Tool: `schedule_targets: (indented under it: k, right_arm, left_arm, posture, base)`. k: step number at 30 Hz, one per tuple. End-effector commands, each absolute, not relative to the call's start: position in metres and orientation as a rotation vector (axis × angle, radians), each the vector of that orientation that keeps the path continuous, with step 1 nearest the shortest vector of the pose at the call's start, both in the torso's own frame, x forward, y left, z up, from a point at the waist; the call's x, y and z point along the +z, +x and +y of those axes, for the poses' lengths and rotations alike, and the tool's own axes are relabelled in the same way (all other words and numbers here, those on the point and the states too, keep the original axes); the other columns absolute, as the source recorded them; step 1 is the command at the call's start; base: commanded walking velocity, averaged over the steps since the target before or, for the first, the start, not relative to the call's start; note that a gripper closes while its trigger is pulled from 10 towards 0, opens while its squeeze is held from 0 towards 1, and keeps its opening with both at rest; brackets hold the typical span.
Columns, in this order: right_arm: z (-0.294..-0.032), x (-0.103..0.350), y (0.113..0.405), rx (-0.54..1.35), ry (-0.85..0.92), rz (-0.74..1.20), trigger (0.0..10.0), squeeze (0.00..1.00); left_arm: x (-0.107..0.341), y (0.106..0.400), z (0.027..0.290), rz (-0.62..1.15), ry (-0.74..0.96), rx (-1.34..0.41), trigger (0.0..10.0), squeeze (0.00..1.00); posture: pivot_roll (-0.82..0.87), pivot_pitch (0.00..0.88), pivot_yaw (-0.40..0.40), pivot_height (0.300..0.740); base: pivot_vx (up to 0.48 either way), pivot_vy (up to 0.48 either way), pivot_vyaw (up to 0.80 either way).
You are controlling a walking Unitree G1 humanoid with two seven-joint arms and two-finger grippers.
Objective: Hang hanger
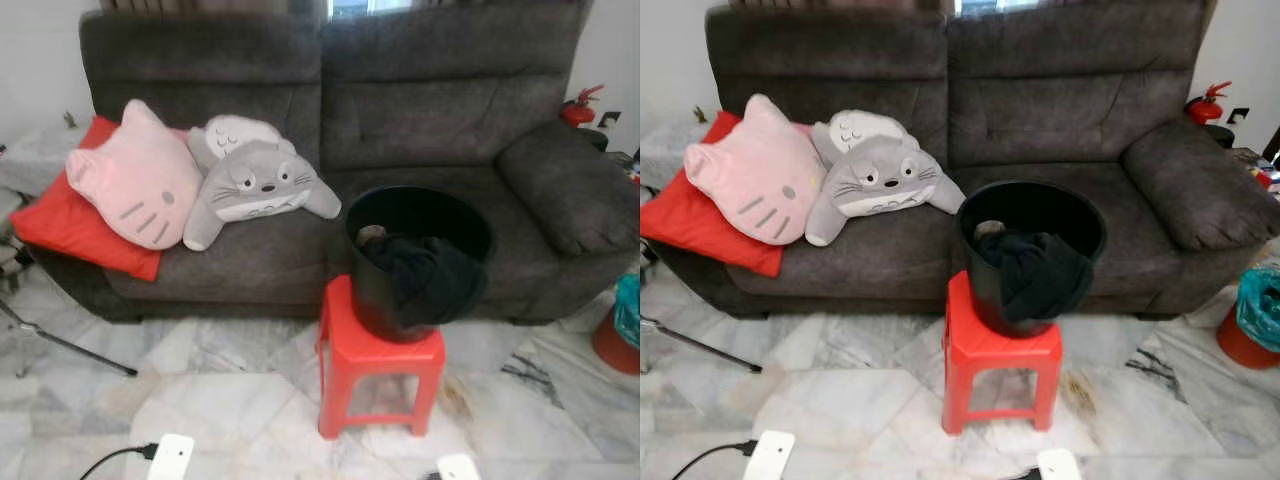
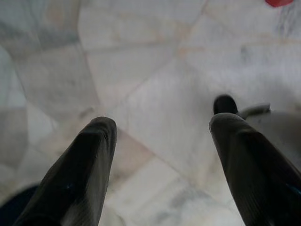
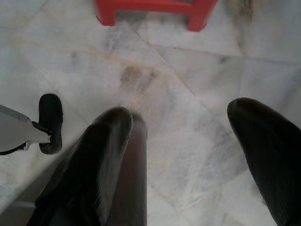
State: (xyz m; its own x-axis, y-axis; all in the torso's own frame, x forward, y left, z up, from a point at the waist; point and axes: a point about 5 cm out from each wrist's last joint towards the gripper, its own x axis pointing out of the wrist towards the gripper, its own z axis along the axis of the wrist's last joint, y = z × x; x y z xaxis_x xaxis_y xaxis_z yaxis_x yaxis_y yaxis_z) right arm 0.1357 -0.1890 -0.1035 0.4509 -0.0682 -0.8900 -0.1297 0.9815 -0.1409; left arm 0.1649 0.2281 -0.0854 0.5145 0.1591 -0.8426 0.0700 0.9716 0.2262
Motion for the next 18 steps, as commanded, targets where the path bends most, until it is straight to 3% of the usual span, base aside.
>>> schedule_targets:
  k: [1, 4, 18]
  right_arm:
    - [-0.1981, -0.1039, 0.1309, 0.021, -0.213, 1.116, 10.0, 0.00]
    - [-0.1979, -0.1038, 0.1309, 0.027, -0.214, 1.113, 10.0, 0.00]
    - [-0.1996, -0.0973, 0.1380, -0.084, -0.173, 0.950, 10.0, 0.00]
  left_arm:
    - [-0.0848, 0.1685, 0.2235, 1.024, 0.245, 0.036, 10.0, 0.00]
    - [-0.0847, 0.1686, 0.2237, 1.022, 0.256, 0.034, 10.0, 0.00]
    - [-0.0848, 0.1680, 0.2237, 1.017, 0.267, 0.029, 10.0, 0.00]
  posture:
    - [-0.07, 0.000, 0.023, 0.740]
    - [-0.07, 0.000, 0.023, 0.740]
    - [-0.09, 0.000, 0.023, 0.740]
  base:
    - [0.296, 0.000, 0.00]
    - [0.277, 0.000, 0.00]
    - [0.000, 0.000, 0.00]
